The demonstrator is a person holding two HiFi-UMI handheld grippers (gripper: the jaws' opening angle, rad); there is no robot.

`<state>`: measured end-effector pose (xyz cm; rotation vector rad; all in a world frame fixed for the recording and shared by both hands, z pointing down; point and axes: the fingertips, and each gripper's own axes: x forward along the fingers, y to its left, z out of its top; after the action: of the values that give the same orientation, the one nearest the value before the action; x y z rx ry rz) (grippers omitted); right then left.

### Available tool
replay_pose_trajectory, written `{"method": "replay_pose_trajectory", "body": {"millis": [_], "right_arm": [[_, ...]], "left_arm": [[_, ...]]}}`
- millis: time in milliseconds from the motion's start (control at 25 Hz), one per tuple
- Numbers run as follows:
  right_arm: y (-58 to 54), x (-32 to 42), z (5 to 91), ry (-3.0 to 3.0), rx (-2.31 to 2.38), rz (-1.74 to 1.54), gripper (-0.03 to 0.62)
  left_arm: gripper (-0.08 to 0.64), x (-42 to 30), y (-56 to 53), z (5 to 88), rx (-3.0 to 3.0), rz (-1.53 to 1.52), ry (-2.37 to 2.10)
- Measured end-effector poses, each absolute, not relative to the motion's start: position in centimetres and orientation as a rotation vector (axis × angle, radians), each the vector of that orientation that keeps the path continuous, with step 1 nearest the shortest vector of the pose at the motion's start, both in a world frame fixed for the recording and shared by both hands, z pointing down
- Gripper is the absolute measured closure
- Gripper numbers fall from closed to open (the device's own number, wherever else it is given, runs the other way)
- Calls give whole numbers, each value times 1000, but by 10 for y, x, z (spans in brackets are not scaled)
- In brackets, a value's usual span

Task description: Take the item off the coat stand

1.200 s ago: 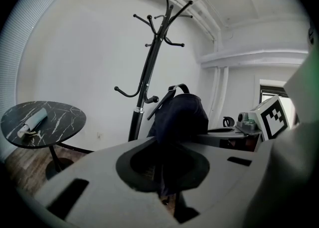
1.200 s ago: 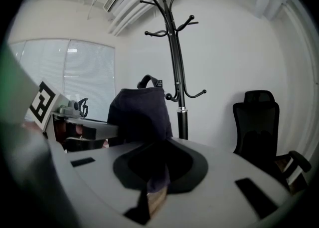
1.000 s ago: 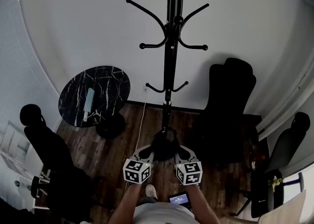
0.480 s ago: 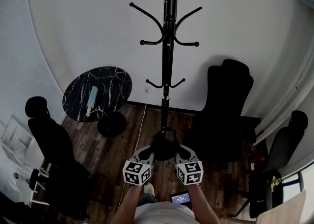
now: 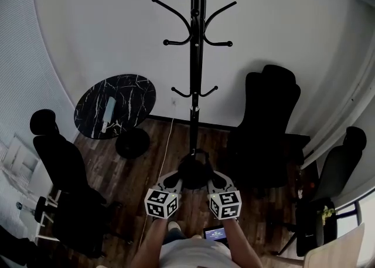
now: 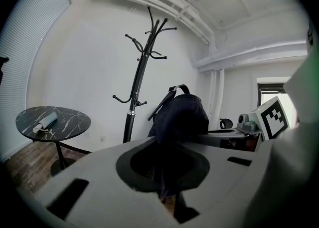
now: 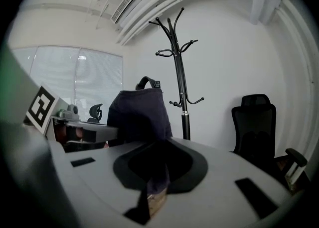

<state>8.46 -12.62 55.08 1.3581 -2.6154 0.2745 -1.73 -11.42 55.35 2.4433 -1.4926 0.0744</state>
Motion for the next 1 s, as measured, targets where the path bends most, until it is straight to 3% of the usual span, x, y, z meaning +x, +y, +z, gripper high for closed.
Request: {"method": "replay_pose_trajectory", "body": {"millis": [1000], "right_arm": [[-121,75,563,-2604,1314,297,564]], "left_arm": [[529,-28,-109,565,2421,102,-1495]]}}
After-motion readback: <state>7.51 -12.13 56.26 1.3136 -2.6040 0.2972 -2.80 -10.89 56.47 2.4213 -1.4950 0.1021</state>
